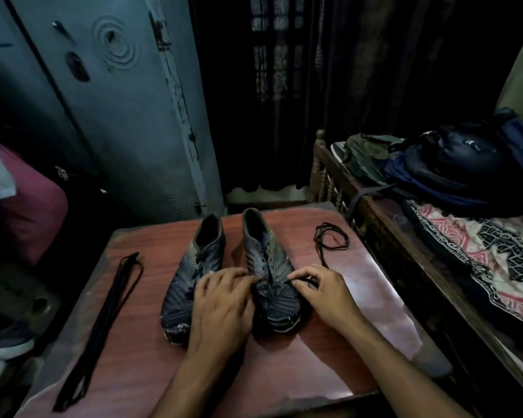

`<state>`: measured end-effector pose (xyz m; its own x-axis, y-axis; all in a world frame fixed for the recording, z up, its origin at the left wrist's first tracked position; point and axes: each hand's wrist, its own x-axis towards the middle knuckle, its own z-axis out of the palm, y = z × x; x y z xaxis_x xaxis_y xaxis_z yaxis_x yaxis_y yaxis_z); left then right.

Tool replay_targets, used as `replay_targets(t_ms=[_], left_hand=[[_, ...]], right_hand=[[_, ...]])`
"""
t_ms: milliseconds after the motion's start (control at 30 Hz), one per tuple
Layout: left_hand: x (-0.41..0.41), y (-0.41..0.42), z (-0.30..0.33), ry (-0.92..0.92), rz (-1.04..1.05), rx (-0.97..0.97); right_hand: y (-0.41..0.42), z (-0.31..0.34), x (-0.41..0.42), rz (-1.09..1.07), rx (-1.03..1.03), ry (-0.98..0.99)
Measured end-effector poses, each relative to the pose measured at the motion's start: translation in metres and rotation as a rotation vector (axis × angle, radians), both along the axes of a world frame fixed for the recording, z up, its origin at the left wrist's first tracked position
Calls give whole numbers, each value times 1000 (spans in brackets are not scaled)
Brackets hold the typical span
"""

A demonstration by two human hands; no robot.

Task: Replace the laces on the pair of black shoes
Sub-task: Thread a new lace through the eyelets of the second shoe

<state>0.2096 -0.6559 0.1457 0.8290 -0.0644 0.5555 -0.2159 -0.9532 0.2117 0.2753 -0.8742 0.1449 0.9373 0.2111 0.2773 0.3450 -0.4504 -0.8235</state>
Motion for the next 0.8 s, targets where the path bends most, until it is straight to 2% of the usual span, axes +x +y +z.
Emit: replay_targets(t_ms=[67, 167, 267, 367, 467, 500, 633, 800], left_hand=[[3, 12, -6, 93, 93, 114], [12, 25, -17, 222, 191, 184], [19, 19, -9, 251, 247, 210], [21, 0, -3, 160, 139, 73], [25, -12, -2, 229, 33, -248], [31, -14, -5, 261, 37, -298], [60, -20, -8, 286, 107, -220], [111, -27, -2, 371, 159, -407]], right_hand=[[4, -2, 0, -3, -12, -4], [11, -6, 3, -6, -54, -26], [14, -6, 9, -9, -72, -17], [16, -5, 16, -6, -104, -39], [15, -7, 26, 11, -110, -55], [14, -8, 31, 15, -124, -63], [13, -4, 58, 41, -205, -148], [20, 5, 107, 44, -255, -208]])
